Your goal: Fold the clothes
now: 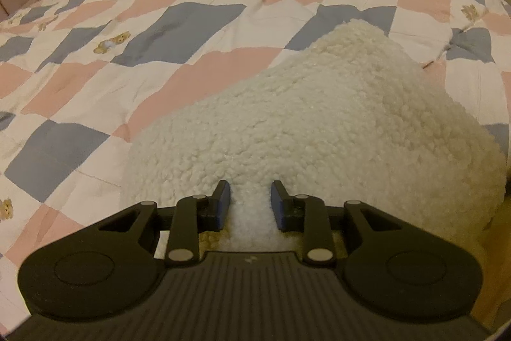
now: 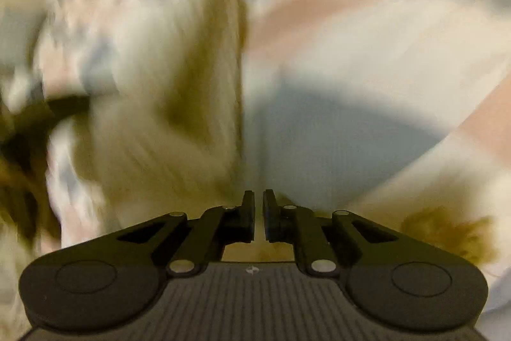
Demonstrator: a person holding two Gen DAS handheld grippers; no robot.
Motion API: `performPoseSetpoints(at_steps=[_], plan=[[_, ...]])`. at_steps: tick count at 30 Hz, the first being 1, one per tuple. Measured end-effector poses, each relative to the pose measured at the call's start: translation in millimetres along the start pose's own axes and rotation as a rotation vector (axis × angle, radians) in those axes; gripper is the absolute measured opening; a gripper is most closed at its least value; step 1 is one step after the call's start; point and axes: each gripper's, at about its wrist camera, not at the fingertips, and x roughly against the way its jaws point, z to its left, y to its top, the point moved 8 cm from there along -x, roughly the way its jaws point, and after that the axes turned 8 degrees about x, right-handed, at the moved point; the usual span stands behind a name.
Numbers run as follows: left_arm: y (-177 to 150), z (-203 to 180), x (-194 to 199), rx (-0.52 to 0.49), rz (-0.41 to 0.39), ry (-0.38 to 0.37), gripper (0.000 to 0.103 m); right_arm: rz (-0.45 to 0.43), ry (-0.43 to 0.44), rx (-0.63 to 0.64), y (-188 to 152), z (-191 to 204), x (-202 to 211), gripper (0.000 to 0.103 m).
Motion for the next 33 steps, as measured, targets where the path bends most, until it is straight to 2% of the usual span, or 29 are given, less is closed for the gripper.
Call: performPoseSetpoints(at_steps=[2, 4, 5, 7, 9, 10, 13, 15, 17, 19, 21, 23, 25, 27, 31, 33], plan=[[0, -1, 0, 0.001, -0.003, 0.002, 0.024, -0.203, -0.019, 0.055, 22, 30, 35, 0.014], [0, -2, 0, 0.005, -0.005, 0.006, 0.022, -0.296, 0.002, 0.137, 36, 65, 47, 0.017], [0, -2, 0, 0.005, -0.006, 0.008, 0.022, -0.314, 0.003, 0.188, 37, 80, 45, 0.014], [0, -3, 0, -0.003, -0.01, 0.008, 0.022, -0.258, -0.103, 0.301, 27, 93, 18, 0.011], [-2, -5, 0, -0.023, -0.017, -0.009, 0.026, -0.183, -0.273, 0.389, 16, 87, -20, 0.008], [-3, -8, 0, -0.044, -0.022, -0.019, 0.027, -0.138, -0.314, 0.39, 10, 79, -35, 0.008], [-8, -17, -2, -0.124, -0.063, 0.015, 0.027, -0.105, -0.362, 0.395, 0, 64, -55, 0.007], [-8, -18, 1, -0.134, -0.079, 0.021, 0.027, -0.085, -0.37, 0.373, 5, 57, -58, 0.007], [-2, -10, 17, -0.071, -0.105, -0.002, 0.024, -0.075, -0.365, 0.35, 11, 56, -55, 0.009], [1, 0, 46, -0.05, -0.18, 0.024, 0.023, -0.066, -0.359, 0.342, 12, 56, -52, 0.015], [-9, 3, 57, -0.059, -0.181, 0.023, 0.023, -0.071, -0.36, 0.35, 9, 62, -49, 0.023], [-19, 5, 69, -0.069, -0.181, 0.021, 0.023, -0.078, -0.372, 0.36, 4, 65, -46, 0.023], [-41, 8, 51, -0.072, -0.125, 0.049, 0.023, -0.086, -0.375, 0.356, 5, 68, -47, 0.024], [-60, 12, 30, -0.053, -0.091, 0.075, 0.023, -0.093, -0.375, 0.356, 5, 68, -50, 0.035], [-55, 6, 31, -0.064, -0.112, 0.127, 0.023, -0.094, -0.411, 0.361, 9, 64, -49, 0.046], [-50, 6, 48, -0.075, -0.16, 0.141, 0.023, -0.097, -0.408, 0.329, 14, 62, -42, 0.047]])
